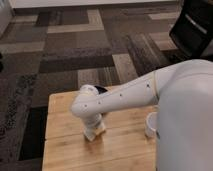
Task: Wipe the white sponge on the table
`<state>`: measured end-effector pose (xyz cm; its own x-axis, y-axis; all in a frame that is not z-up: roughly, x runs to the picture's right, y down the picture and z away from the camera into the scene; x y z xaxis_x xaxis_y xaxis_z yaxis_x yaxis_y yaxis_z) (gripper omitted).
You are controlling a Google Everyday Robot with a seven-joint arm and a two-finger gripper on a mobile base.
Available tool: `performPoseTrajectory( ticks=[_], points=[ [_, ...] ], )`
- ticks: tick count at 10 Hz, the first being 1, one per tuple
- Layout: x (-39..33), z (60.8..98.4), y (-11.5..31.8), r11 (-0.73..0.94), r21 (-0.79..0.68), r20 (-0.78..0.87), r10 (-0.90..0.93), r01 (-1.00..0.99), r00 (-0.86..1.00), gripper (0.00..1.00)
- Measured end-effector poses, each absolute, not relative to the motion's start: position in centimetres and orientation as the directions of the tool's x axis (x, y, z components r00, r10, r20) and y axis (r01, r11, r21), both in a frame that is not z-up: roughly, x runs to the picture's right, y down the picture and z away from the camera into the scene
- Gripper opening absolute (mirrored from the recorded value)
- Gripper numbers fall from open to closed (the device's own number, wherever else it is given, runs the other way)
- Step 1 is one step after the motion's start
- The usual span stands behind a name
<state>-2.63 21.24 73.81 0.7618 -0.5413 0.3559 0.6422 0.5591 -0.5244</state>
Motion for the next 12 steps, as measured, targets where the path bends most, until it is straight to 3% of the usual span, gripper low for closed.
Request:
performPoseTrajectory(
  ticks=[5,12],
  points=[
    [-2.2,73.0,24.3,0.554,-0.557,0.37,-0.502,0.619,0.782,0.02],
    [-14.7,71.4,26.2,0.427,-0.347,0.582,-0.6,0.835,0.549,0.02]
  ],
)
